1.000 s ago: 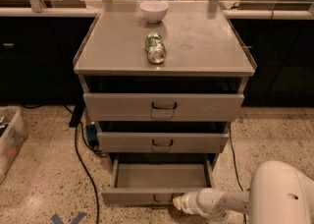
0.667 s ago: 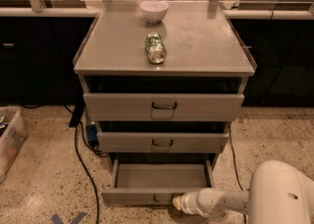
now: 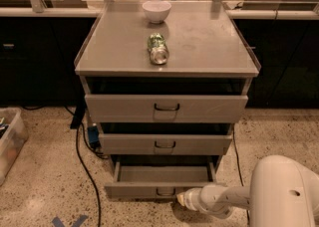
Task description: Close bottom drawer
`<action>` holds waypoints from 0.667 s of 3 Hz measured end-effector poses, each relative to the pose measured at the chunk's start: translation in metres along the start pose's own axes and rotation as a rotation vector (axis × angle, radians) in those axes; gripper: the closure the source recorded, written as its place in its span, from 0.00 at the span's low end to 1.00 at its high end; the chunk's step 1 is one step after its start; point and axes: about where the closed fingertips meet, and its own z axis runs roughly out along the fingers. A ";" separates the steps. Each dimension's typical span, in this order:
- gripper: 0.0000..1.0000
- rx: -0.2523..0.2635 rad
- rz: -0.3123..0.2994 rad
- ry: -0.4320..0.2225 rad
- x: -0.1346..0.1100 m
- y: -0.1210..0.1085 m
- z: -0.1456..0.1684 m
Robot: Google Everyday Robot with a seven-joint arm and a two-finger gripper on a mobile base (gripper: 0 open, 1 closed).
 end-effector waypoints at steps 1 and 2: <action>1.00 0.041 -0.024 -0.059 -0.053 -0.012 -0.014; 1.00 0.033 -0.020 -0.056 -0.047 -0.003 -0.011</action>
Offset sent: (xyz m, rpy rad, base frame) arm 0.0308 -0.0030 0.0259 -0.0142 -0.0509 -0.0131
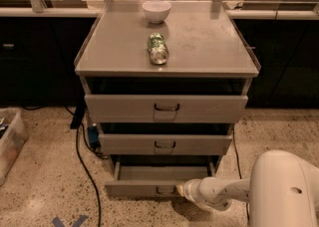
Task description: Close bottom drawer
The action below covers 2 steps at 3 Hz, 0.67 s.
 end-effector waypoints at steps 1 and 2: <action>1.00 -0.012 0.035 -0.004 0.013 0.007 0.018; 1.00 0.003 0.066 -0.013 0.015 -0.005 0.040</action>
Offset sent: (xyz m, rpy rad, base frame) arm 0.0426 -0.0029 -0.0644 0.0355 -0.0076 -0.1175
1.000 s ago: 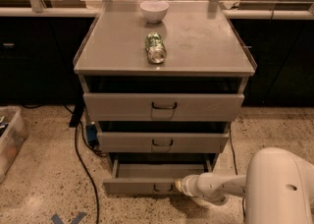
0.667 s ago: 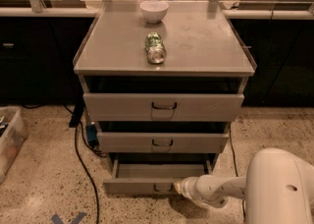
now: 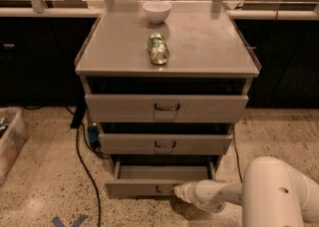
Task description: Close bottom drawer
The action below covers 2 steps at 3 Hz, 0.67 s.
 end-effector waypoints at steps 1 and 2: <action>1.00 0.004 0.001 -0.002 -0.001 -0.002 0.001; 1.00 0.056 -0.008 -0.033 -0.020 -0.024 0.011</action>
Offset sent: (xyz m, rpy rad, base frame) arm 0.0976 -0.0461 -0.0046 -0.1187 -0.1363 -0.1061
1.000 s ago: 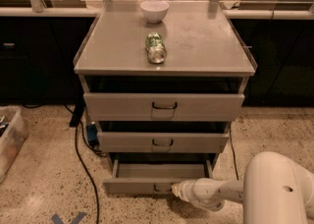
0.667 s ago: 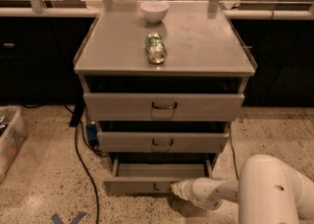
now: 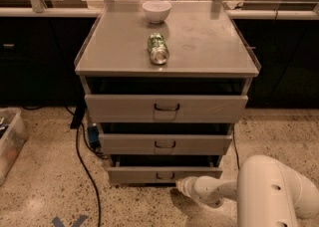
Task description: Close bottom drawer
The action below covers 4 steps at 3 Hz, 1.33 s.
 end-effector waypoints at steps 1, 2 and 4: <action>1.00 0.000 0.000 0.000 0.000 0.000 0.000; 1.00 0.016 -0.004 0.000 -0.008 -0.007 0.006; 1.00 0.072 0.032 -0.020 -0.033 -0.041 0.015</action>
Offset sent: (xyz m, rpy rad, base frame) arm 0.0260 -0.0096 0.0002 -0.0350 -0.0119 -0.0153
